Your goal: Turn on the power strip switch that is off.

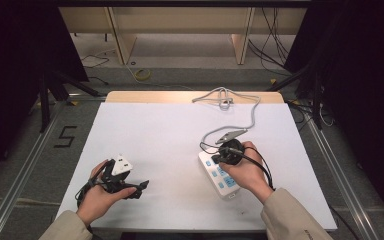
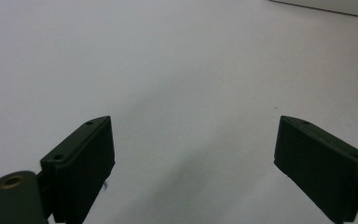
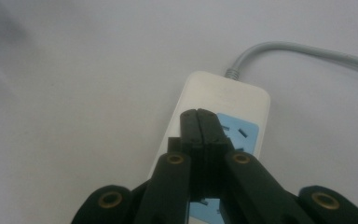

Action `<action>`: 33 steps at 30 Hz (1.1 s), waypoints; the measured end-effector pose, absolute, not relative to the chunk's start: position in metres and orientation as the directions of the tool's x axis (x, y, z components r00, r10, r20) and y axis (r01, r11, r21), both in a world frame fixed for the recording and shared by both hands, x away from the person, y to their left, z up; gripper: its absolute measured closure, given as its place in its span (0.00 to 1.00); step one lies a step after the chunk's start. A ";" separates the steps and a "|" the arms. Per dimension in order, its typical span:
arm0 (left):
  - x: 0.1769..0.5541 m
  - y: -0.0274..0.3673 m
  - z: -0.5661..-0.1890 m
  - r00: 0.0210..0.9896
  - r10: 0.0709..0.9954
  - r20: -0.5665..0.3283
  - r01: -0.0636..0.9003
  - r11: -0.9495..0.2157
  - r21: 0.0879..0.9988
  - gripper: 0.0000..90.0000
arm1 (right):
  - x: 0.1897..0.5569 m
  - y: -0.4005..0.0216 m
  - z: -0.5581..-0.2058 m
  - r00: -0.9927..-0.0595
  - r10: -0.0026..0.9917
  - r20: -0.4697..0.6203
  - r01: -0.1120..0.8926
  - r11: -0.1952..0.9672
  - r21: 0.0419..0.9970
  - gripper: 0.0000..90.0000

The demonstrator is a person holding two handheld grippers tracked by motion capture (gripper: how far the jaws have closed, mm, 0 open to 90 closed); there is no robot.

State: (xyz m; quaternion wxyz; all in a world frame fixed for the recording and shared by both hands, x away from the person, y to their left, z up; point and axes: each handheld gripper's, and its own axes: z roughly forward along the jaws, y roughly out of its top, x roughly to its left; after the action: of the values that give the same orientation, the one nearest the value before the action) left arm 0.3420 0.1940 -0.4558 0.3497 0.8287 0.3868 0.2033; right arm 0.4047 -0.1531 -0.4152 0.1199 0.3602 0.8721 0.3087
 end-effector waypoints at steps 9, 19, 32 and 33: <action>0.342 0.194 -0.456 0.619 0.782 0.066 0.498 -0.457 0.737 0.13 | 0.407 -0.147 -0.415 -0.718 0.696 0.017 0.557 0.559 0.614 1.00; 0.342 0.194 -0.456 0.619 0.782 0.066 0.498 -0.457 0.737 0.13 | 0.411 -0.143 -0.417 -0.718 0.695 0.023 0.566 0.564 0.601 1.00; 0.342 0.194 -0.456 0.619 0.782 0.067 0.497 -0.457 0.738 0.13 | 0.416 -0.136 -0.420 -0.724 0.689 0.014 0.562 0.578 0.591 1.00; 0.342 0.194 -0.456 0.620 0.782 0.068 0.497 -0.458 0.737 0.13 | 0.417 -0.136 -0.420 -0.723 0.690 0.015 0.564 0.578 0.589 1.00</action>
State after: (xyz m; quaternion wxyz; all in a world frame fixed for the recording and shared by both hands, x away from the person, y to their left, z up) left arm 0.3421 0.1940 -0.4556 0.3499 0.8291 0.3857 0.2036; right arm 0.4167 -0.1358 -0.4202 0.1087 0.3558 0.8817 0.2902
